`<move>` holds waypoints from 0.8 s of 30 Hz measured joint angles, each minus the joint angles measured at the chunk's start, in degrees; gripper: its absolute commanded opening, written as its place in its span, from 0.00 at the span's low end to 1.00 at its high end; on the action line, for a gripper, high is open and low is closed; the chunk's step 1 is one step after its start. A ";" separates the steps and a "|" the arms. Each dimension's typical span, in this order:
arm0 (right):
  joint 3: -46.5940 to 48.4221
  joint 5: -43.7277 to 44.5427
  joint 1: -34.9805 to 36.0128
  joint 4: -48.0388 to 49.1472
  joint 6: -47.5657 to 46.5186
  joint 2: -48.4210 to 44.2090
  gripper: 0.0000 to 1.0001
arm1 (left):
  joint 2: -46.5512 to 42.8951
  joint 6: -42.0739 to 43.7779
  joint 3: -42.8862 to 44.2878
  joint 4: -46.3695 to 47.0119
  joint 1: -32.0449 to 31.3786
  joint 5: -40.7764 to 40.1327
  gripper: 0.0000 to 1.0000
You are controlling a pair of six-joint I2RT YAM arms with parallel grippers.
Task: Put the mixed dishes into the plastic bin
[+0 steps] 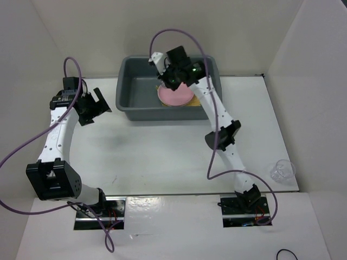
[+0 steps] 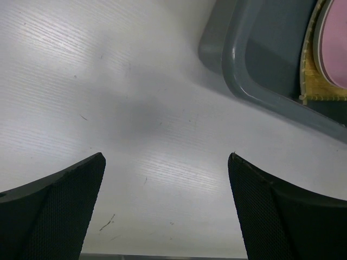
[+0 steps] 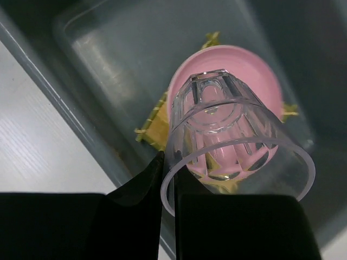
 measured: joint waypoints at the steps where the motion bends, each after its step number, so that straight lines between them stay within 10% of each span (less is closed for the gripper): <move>1: 1.20 -0.02 0.57 -0.31 0.00 2.82 0.00 | 0.00 0.00 0.00 -0.07 0.00 -0.20 1.00; 24: 5.86 3.21 10.56 9.16 -7.43 21.51 0.22 | -0.35 1.25 -0.15 -1.81 0.66 -2.16 1.00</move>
